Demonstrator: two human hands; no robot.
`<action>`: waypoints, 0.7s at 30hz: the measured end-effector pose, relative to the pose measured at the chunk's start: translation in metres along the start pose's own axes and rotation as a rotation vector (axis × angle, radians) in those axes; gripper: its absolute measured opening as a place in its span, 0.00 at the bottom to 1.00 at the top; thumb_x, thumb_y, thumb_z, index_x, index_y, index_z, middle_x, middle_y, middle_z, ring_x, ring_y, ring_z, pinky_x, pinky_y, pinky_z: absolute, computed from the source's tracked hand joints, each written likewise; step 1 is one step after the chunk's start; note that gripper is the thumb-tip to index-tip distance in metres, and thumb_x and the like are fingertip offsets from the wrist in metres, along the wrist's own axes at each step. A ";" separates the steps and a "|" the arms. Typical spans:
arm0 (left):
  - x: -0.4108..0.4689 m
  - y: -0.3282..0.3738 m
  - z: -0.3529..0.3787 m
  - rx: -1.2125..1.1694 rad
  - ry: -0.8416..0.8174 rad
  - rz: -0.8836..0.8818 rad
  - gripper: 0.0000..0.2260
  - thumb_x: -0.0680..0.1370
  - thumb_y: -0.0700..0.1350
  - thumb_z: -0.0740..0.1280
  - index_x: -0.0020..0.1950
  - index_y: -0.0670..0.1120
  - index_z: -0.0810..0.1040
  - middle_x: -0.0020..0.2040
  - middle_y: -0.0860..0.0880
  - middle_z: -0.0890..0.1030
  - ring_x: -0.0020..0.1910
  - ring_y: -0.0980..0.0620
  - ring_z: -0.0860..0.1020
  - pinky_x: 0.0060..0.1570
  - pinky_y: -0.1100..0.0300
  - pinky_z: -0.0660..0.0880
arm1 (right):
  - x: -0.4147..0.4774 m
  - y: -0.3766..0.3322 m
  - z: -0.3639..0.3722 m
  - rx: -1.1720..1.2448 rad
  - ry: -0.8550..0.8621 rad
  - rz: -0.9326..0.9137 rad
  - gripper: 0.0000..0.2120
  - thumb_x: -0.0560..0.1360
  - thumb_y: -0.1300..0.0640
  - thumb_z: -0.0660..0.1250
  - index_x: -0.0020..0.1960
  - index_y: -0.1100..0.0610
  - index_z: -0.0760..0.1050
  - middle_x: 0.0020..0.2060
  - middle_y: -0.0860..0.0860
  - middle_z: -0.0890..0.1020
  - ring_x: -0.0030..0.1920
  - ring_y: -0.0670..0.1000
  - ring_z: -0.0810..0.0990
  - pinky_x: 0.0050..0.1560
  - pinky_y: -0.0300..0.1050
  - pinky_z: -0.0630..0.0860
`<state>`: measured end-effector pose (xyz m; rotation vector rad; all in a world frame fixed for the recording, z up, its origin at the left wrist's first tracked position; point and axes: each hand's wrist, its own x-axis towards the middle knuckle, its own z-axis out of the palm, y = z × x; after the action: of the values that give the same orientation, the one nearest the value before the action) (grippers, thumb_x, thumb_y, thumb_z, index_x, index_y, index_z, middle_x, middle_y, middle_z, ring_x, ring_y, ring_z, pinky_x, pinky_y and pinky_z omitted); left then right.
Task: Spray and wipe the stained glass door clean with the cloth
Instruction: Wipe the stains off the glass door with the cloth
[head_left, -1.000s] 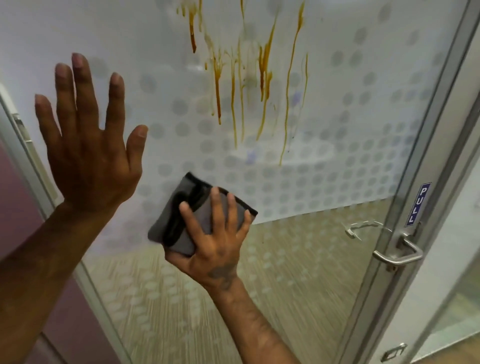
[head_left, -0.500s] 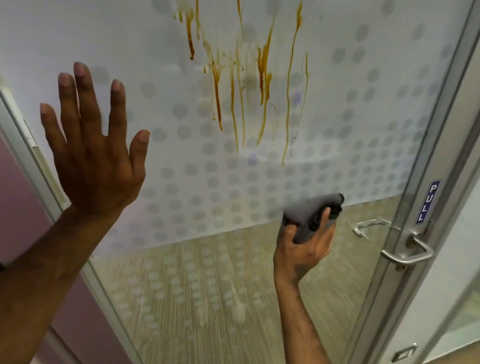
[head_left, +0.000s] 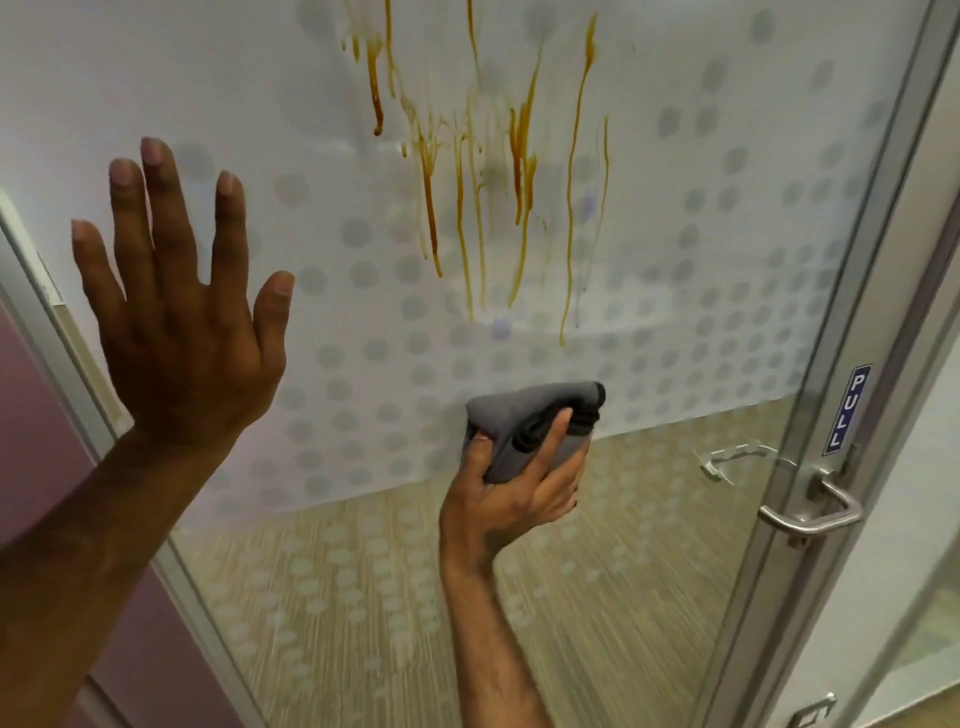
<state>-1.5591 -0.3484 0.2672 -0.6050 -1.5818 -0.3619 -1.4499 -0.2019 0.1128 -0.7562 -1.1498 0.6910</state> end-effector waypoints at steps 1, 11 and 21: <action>0.000 0.001 -0.002 0.004 0.005 0.008 0.29 0.86 0.58 0.53 0.84 0.50 0.48 0.83 0.39 0.56 0.82 0.39 0.54 0.76 0.33 0.58 | 0.016 0.000 -0.003 -0.019 -0.007 -0.087 0.36 0.77 0.33 0.57 0.77 0.53 0.65 0.76 0.61 0.66 0.74 0.62 0.67 0.71 0.66 0.61; -0.001 0.006 -0.009 0.046 0.001 0.027 0.29 0.86 0.57 0.53 0.84 0.47 0.51 0.83 0.39 0.54 0.83 0.39 0.52 0.79 0.38 0.52 | 0.112 -0.070 0.013 -0.023 0.074 -0.074 0.34 0.74 0.38 0.61 0.77 0.50 0.64 0.76 0.59 0.67 0.75 0.60 0.66 0.71 0.64 0.61; 0.001 0.005 -0.011 0.038 -0.013 0.036 0.29 0.86 0.57 0.54 0.84 0.46 0.52 0.83 0.39 0.52 0.83 0.40 0.50 0.79 0.40 0.47 | 0.103 -0.033 -0.008 -0.265 -0.330 -1.095 0.34 0.73 0.29 0.60 0.74 0.44 0.68 0.74 0.61 0.69 0.75 0.65 0.67 0.67 0.75 0.61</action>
<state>-1.5469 -0.3506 0.2693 -0.6070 -1.5846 -0.3007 -1.4120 -0.1393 0.1928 -0.1303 -1.7370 -0.2800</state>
